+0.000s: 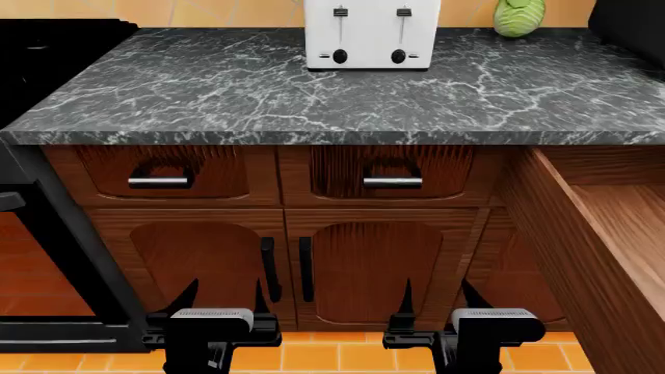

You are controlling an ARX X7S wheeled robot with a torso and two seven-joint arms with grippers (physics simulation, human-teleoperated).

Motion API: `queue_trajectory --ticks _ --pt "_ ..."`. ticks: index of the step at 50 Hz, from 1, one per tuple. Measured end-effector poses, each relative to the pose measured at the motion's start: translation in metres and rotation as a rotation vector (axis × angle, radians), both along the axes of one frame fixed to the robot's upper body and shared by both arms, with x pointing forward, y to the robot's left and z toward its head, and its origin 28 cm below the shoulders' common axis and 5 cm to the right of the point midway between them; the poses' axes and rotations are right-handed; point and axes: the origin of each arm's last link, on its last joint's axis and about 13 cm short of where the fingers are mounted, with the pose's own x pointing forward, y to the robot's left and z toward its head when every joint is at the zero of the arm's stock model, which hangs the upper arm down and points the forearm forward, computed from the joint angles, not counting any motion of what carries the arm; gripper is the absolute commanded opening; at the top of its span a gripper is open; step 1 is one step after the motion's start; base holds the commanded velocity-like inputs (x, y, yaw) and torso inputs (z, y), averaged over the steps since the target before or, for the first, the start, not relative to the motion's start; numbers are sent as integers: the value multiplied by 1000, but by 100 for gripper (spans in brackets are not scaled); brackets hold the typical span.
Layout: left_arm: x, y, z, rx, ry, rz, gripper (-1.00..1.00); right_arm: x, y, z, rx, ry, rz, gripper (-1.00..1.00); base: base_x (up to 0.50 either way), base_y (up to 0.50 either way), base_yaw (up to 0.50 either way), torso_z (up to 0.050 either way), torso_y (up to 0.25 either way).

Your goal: Close the right drawer.

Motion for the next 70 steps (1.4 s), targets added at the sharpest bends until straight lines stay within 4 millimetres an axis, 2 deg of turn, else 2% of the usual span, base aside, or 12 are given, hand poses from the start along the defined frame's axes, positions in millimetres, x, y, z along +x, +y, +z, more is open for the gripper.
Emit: queue_trajectory --ticks 18,20,29,41,46,50,54,59,70 --pt "0 0 0 4 -2 -1 100 0 1 -2 -21 1 -8 100 0 0 0 0 0" --pt "1 3 6 13 -4 9 100 2 1 5 -24 -1 -11 100 0 0 0 0 0" --pt "9 10 69 55 -25 30 100 8 -2 64 -46 -31 -17 100 0 0 0 0 0" --pt "9 13 159 62 -63 30 100 7 -5 146 -59 -74 -22 100 0 0 0 0 0" --pt "21 25 200 34 -109 116 100 6 -11 177 -39 -93 -47 100 0 0 0 0 0" --pt "24 24 237 19 -186 170 100 11 -19 202 -22 -105 -133 100 0 0 0 0 0" --pt "12 19 265 13 -215 114 100 10 -16 227 -22 -131 -138 100 0 0 0 0 0" --pt "-6 22 291 35 -218 63 100 -2 -14 253 -47 -170 -69 100 0 0 0 0 0" --pt "-40 40 327 62 -235 48 100 -31 -27 288 -87 -215 -18 100 0 0 0 0 0"
